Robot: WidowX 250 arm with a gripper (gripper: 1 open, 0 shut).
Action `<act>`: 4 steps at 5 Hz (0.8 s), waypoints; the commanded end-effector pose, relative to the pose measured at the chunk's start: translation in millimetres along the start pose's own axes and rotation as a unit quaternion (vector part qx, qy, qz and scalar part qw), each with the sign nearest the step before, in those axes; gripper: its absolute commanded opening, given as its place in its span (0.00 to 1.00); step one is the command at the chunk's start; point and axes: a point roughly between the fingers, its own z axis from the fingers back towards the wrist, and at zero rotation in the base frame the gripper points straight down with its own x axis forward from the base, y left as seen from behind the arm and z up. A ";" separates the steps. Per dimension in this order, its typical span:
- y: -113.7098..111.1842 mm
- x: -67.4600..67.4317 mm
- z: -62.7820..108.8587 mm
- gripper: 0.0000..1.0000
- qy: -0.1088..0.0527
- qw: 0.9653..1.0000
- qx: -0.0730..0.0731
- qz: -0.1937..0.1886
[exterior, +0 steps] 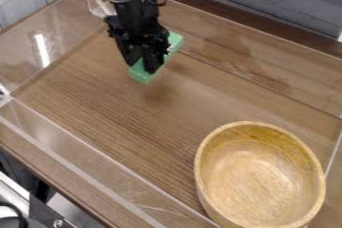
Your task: Put the green block in the brown bowl
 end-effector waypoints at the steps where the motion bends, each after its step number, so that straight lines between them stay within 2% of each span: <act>1: 8.1 12.4 13.1 0.00 -0.026 1.000 0.011 0.001; 4: 13.1 17.3 12.3 0.00 -0.018 1.000 0.008 0.009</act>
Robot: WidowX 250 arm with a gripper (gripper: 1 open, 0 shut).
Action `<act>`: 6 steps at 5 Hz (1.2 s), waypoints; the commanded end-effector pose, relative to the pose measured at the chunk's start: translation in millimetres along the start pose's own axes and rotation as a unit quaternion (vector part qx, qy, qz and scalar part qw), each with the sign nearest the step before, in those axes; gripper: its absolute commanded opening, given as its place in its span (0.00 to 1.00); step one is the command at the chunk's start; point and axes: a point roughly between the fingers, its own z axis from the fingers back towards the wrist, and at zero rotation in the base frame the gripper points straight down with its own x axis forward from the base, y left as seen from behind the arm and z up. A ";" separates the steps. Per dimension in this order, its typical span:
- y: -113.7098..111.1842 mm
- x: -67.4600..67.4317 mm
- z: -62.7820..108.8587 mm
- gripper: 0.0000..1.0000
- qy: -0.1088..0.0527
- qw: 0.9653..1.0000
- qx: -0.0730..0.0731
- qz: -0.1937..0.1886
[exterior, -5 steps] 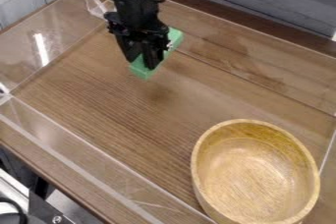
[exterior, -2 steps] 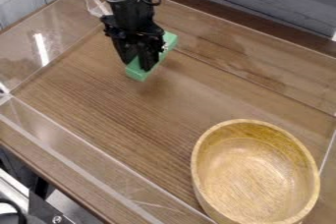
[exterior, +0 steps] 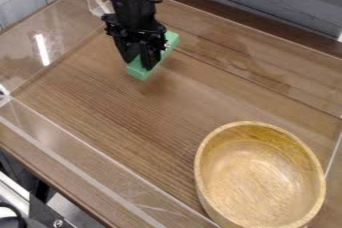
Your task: Put the green block in the brown bowl
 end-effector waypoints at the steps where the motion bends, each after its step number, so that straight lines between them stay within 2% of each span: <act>1: 6.1 11.9 15.2 0.00 -0.023 1.000 0.010 0.002; 6: 6.9 18.6 20.4 0.00 -0.015 1.000 0.002 0.005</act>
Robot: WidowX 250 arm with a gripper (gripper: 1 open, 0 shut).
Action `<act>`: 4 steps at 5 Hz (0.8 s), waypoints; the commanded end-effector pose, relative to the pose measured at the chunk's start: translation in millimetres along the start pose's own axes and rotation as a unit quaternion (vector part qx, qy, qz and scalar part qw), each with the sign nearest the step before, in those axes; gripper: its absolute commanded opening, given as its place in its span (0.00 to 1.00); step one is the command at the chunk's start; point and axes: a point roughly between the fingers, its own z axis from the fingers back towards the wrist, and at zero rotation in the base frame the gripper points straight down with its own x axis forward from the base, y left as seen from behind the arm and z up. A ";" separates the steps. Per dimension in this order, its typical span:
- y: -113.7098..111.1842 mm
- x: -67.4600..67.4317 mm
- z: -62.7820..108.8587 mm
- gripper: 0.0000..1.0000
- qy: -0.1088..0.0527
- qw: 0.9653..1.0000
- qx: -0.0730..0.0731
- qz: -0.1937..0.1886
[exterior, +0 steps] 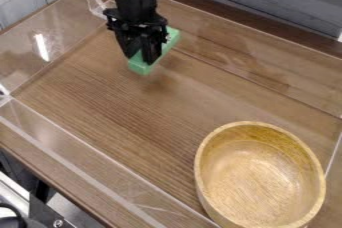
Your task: Put the green block in the brown bowl
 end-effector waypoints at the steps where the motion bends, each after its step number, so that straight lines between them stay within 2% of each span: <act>1: 3.4 11.0 17.8 0.00 -0.028 1.000 0.009 -0.001; 4: -4.9 9.8 25.3 0.00 -0.025 1.000 0.004 -0.014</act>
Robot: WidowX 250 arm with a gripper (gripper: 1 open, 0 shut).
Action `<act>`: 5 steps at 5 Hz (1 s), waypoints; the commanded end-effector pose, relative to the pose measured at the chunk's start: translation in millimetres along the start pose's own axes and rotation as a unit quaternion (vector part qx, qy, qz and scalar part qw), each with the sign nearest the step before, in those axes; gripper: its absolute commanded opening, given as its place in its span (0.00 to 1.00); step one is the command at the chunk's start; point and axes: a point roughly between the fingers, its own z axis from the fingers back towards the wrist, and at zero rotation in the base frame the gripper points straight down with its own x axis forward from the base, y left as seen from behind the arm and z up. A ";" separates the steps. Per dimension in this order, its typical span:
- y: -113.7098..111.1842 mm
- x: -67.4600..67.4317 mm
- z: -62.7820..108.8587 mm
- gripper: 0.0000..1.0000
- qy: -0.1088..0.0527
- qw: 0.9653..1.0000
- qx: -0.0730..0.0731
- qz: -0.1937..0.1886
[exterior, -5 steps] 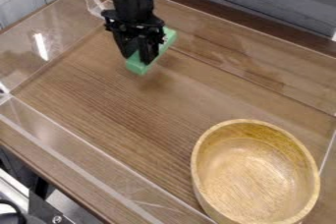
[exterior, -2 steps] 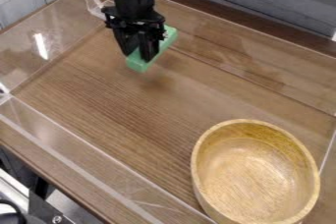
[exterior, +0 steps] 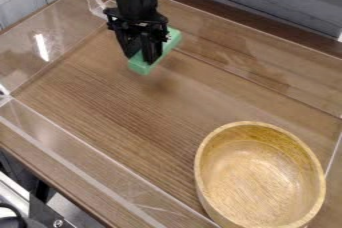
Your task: Put the green block in the brown bowl
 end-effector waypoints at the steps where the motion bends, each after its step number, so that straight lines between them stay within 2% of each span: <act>1: -2.5 12.4 26.1 0.00 -0.040 0.999 0.014 -0.013; 2: -4.3 12.1 28.1 0.00 -0.039 0.999 0.013 -0.016; 4: -17.8 42.8 41.4 0.00 -0.084 0.996 0.013 0.025; 5: -25.3 62.2 40.6 0.00 -0.107 0.992 0.010 0.062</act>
